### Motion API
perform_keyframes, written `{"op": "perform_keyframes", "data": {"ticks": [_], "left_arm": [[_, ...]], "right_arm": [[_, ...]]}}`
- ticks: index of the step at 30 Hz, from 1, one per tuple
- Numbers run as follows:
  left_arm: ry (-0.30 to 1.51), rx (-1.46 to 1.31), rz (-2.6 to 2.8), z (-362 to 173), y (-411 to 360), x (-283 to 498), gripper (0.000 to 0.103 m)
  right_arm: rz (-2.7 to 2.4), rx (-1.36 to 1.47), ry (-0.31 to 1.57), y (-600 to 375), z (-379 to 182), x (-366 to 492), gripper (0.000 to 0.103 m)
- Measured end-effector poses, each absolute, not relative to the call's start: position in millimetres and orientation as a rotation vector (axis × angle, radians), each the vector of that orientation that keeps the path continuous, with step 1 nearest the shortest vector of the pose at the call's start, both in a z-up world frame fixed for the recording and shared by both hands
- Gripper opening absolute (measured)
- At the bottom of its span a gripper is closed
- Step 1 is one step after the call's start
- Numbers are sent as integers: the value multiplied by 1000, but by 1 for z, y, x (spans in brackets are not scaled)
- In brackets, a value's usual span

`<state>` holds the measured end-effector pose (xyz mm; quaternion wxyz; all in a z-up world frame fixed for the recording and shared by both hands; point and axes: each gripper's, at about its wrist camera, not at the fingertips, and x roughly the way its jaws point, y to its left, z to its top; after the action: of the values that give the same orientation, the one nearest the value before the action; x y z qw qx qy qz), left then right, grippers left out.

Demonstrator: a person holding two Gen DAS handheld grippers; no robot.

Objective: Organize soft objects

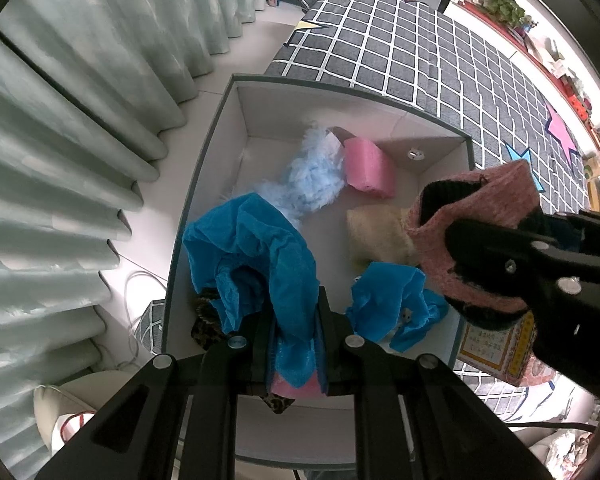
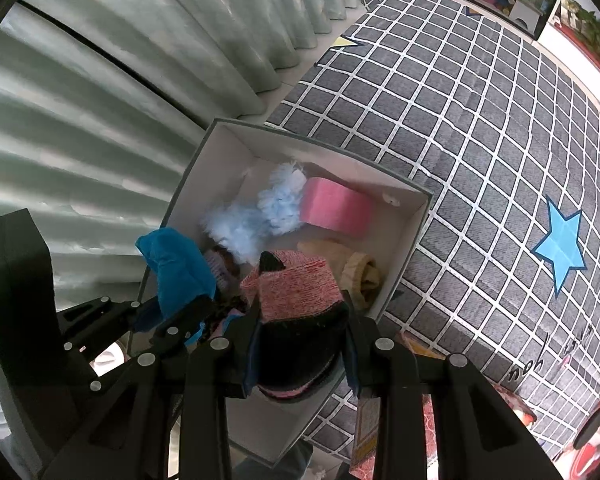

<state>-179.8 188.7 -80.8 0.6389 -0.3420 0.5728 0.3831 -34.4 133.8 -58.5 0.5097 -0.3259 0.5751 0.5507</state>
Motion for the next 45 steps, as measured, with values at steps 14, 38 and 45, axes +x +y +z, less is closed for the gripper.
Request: {"op": "perform_keyframes", "data": {"ticks": [14, 38, 45], "left_arm": [[1304, -792, 888, -83, 192, -180, 17], [1283, -816, 907, -103, 201, -170, 43], [1281, -787, 868, -94, 192, -170, 82]], "right_arm": [[1321, -798, 1384, 137, -64, -35, 34], [1308, -781, 1416, 154, -100, -34, 35], [1341, -773, 1385, 149, -88, -31, 70]]}}
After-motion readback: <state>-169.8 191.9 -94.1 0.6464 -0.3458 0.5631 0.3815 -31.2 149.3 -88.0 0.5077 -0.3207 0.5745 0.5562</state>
